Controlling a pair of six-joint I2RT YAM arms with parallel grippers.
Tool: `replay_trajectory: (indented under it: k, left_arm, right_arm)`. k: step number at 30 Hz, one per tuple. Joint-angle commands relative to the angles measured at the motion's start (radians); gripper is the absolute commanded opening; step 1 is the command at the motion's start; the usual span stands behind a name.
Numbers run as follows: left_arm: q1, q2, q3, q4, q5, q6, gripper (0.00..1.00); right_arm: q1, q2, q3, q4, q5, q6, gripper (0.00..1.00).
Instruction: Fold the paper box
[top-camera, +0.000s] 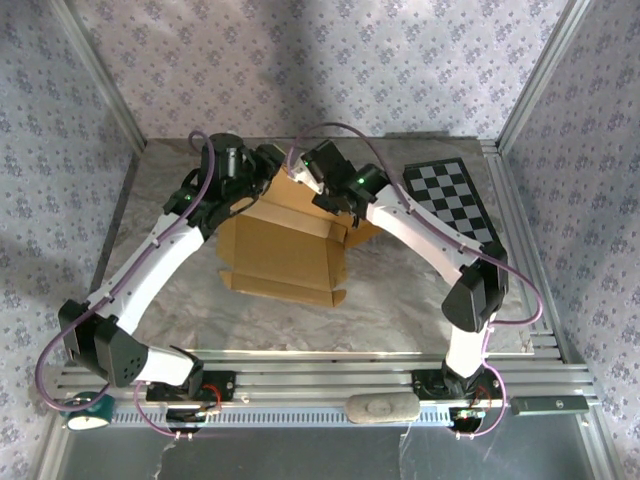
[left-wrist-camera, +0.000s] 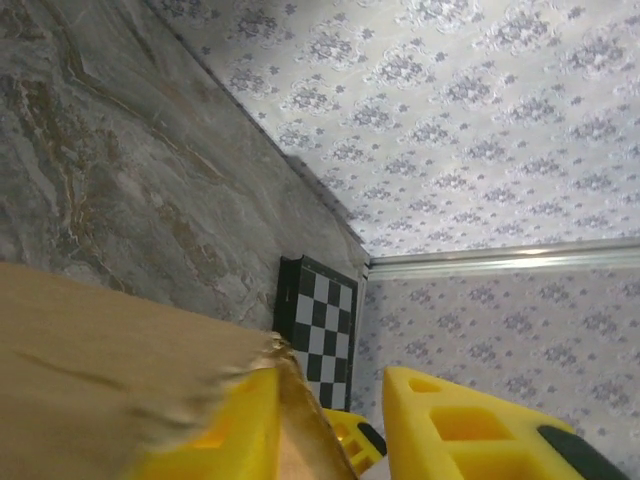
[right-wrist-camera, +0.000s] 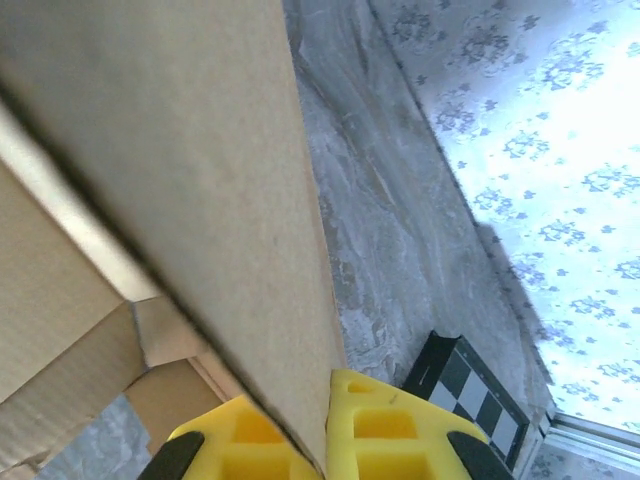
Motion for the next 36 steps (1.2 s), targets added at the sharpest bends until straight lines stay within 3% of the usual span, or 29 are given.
replay_trajectory:
  k: [1,3,6,7,8,10,13,17,20,22,25,28,33,36]
  left_arm:
    - [0.001,-0.01,-0.005,0.06,0.042,-0.019,0.12]
    - [0.005,-0.014,-0.01,0.054,0.046,-0.019,0.0]
    - [0.018,-0.033,-0.025,0.05,0.055,-0.016,0.0]
    - [0.026,-0.043,-0.028,0.049,0.064,-0.011,0.08]
    - [0.039,-0.056,-0.031,0.045,0.076,0.005,0.27]
    - [0.074,-0.096,-0.031,0.002,0.08,0.046,0.53]
    - [0.155,-0.176,-0.042,-0.086,0.085,0.169,0.63]
    - [0.279,-0.336,-0.164,-0.13,0.083,0.392,0.58]
    - [0.303,-0.474,-0.361,-0.105,0.02,0.566,0.41]
    - [0.321,-0.544,-0.55,0.015,0.011,0.614,0.3]
    - [0.357,-0.534,-0.719,0.224,0.045,0.632,0.29]
    - [0.426,-0.458,-0.76,0.343,0.092,0.617,0.28]
    - [0.589,-0.252,-0.756,0.598,0.36,0.467,0.39]
    - [0.623,-0.147,-0.75,0.743,0.473,0.399,0.43]
  right_arm:
    - [0.037,-0.026,-0.045,0.094,0.063,-0.001,0.0]
    - [0.044,-0.027,-0.049,0.111,0.068,-0.003,0.0]
    - [0.042,-0.018,-0.039,0.1,0.065,0.002,0.0]
    - [0.039,-0.014,-0.034,0.09,0.059,0.003,0.0]
    - [0.031,-0.01,-0.025,0.067,0.044,0.004,0.0]
    - [0.005,-0.001,-0.005,0.021,0.012,0.0,0.0]
    - [-0.039,-0.008,-0.004,-0.011,-0.061,-0.016,0.0]
    - [-0.111,-0.029,-0.003,-0.027,-0.203,-0.046,0.0]
    - [-0.15,-0.019,0.05,-0.094,-0.311,-0.072,0.0]
    - [-0.164,-0.012,0.082,-0.145,-0.364,-0.087,0.0]
    - [-0.176,-0.008,0.096,-0.188,-0.407,-0.1,0.0]
    - [-0.192,-0.011,0.093,-0.202,-0.442,-0.093,0.0]
    - [-0.214,-0.005,0.1,-0.207,-0.479,-0.082,0.0]
    - [-0.22,0.012,0.124,-0.22,-0.489,-0.077,0.0]
